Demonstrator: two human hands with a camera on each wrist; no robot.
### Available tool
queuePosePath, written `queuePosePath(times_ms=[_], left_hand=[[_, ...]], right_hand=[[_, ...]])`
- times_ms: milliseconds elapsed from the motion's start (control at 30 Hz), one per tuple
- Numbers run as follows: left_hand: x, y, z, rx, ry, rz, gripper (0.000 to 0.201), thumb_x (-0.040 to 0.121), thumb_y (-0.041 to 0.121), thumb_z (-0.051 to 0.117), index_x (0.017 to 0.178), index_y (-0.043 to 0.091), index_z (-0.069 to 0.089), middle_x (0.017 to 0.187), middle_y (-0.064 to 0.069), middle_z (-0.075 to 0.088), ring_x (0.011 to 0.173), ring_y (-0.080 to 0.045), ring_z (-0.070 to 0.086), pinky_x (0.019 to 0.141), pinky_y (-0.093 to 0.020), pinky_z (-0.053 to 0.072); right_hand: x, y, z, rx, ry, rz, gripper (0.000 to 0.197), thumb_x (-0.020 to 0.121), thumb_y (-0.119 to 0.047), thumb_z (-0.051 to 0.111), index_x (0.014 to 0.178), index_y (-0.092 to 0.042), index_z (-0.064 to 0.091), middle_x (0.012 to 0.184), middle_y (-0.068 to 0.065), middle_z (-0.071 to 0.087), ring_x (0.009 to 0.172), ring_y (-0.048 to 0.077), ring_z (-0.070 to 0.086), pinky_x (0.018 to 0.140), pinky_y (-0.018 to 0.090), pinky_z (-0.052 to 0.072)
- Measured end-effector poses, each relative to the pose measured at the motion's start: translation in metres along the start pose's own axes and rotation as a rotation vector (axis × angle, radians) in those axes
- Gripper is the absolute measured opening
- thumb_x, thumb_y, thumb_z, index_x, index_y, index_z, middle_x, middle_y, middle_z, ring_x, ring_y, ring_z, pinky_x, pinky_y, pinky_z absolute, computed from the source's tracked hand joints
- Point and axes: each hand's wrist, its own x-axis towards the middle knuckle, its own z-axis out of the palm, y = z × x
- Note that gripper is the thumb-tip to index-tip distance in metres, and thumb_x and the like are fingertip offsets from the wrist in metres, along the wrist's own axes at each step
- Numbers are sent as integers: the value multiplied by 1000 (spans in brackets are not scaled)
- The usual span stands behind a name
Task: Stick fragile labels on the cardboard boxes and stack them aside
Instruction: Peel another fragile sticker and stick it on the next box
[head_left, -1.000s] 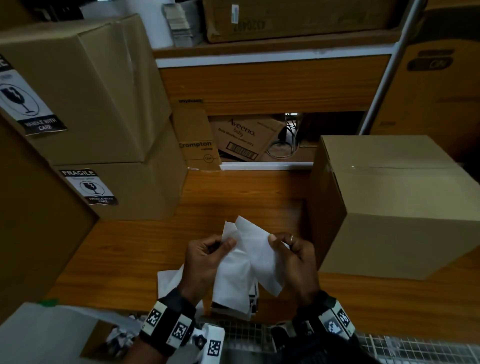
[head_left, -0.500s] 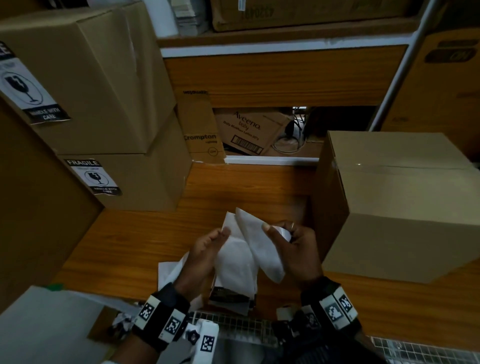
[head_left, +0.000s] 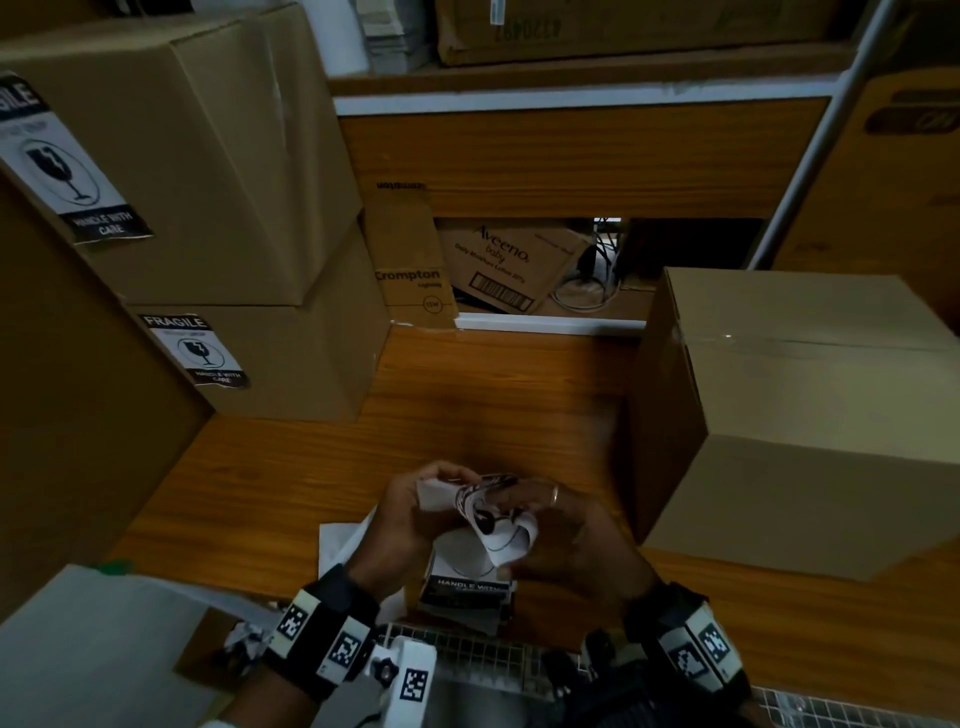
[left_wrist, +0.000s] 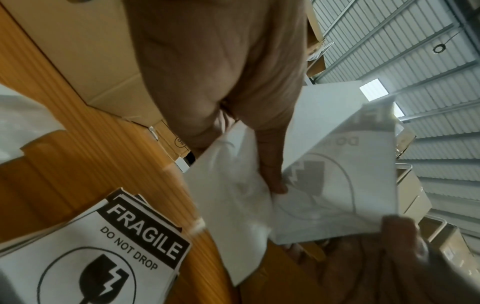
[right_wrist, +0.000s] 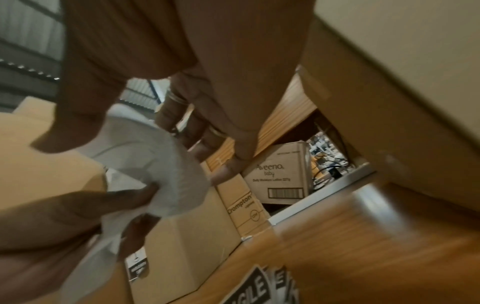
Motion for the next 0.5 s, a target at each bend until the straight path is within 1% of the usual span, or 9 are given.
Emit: queuePosePath(times_ms=[100, 200, 267, 300, 367, 400, 433, 467, 500], left_hand=[[-2, 2, 0, 78, -53, -14, 39, 74, 19, 81, 105, -1, 70, 99, -16, 75, 93, -33, 72, 81, -43, 58], [-2, -1, 0, 158, -64, -14, 34, 70, 14, 85, 101, 5, 74, 98, -10, 76, 96, -30, 72, 79, -39, 59], [-3, 0, 3, 174, -94, -7, 33, 69, 12, 85, 100, 6, 75, 100, -10, 76, 99, -29, 71, 80, -35, 58], [-4, 0, 3, 168, -108, -10, 33, 71, 9, 84, 102, 4, 74, 101, -11, 77, 99, -30, 72, 80, -35, 59], [-6, 3, 1, 135, -103, -42, 35, 75, 3, 82, 109, 2, 73, 107, -12, 77, 101, -31, 73, 82, -39, 61], [-6, 5, 0, 122, -86, -63, 37, 76, 4, 82, 112, 3, 72, 110, -12, 77, 103, -31, 73, 86, -44, 61], [-6, 6, -2, 119, -64, -78, 41, 75, 7, 84, 114, 3, 72, 111, -11, 77, 105, -31, 73, 89, -50, 60], [-5, 6, -5, 118, -41, -88, 44, 73, 11, 86, 114, 3, 72, 111, -12, 77, 105, -31, 73, 91, -54, 58], [-4, 6, -6, 118, -20, -97, 47, 71, 15, 87, 113, 3, 72, 110, -12, 77, 104, -32, 73, 92, -57, 57]], right_hand=[[-10, -1, -6, 36, -19, -23, 51, 79, -2, 84, 127, -6, 67, 130, -1, 69, 126, 11, 62, 102, 19, 48], [-13, -2, -10, -21, -81, -43, 60, 79, 0, 85, 134, -9, 63, 139, -3, 63, 133, 13, 57, 108, 22, 45], [-15, -1, -15, -35, -126, -13, 65, 79, 4, 82, 138, -13, 61, 142, -5, 59, 135, 16, 54, 111, 28, 45], [-17, 0, -18, -19, -136, 16, 66, 80, 6, 80, 139, -16, 61, 144, -5, 57, 136, 17, 54, 110, 30, 46], [-17, 0, -19, 33, -194, 64, 67, 83, 5, 77, 140, -25, 61, 145, -8, 56, 134, 16, 55, 103, 25, 50], [-16, 2, -17, 47, -191, 55, 61, 86, 4, 74, 137, -28, 64, 142, -7, 59, 129, 14, 59, 98, 22, 52], [-14, 5, -13, 61, -120, 31, 48, 91, 2, 68, 129, -27, 69, 135, -3, 65, 121, 12, 66, 92, 22, 56], [-13, 1, -9, 30, -72, 71, 37, 94, 0, 64, 121, -24, 73, 127, -1, 70, 113, 11, 70, 87, 25, 59], [-15, 6, -9, 23, -37, 110, 33, 94, -2, 66, 119, -23, 73, 124, -3, 72, 111, 10, 70, 89, 31, 60]])
